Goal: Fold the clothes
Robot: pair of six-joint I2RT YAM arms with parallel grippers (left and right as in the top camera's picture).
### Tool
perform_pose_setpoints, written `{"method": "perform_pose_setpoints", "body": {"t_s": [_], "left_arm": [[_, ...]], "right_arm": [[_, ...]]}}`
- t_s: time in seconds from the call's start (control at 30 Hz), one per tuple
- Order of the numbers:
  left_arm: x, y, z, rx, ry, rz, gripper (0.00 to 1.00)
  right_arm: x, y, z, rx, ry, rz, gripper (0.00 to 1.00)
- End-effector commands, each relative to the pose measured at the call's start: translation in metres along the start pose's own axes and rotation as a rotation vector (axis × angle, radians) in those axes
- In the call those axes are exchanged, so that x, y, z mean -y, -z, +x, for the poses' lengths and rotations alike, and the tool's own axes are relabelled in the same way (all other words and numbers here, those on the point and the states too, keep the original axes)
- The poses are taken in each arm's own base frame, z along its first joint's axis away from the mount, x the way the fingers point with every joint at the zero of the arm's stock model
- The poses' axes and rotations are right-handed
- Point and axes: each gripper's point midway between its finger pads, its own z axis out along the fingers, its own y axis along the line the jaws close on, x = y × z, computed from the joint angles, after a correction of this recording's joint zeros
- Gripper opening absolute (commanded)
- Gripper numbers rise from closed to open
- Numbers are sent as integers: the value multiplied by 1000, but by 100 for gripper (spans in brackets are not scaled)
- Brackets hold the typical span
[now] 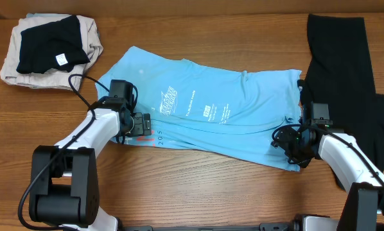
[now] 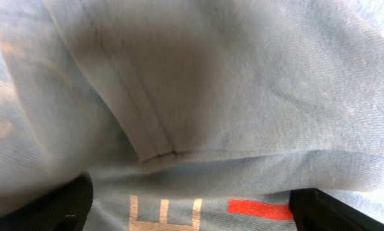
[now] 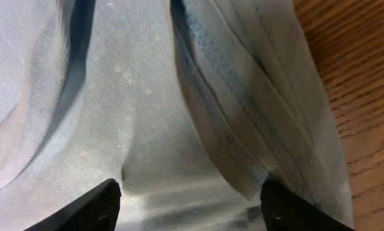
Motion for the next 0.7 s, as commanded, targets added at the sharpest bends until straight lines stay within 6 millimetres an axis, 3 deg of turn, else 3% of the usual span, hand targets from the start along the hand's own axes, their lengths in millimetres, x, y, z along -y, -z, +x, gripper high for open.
{"method": "perform_pose_setpoints", "body": {"t_s": [0.0,0.23,0.5,0.57,0.67], "left_arm": [[-41,-22,20,-65,-61,-192,100],[-40,-6,2,-66,-62,-193,100],[-33,33,-14,-127,-63,-161,100],[-25,46,-22,-133,-61,-119,100],[-13,70,-35,-131,-61,-61,100]], "right_arm": [[8,-1,-2,11,6,33,74],[30,1,-2,27,-25,148,73],[21,5,-3,15,-43,111,73],[12,16,-10,25,-37,90,73],[-5,47,-27,61,0,63,73]]}}
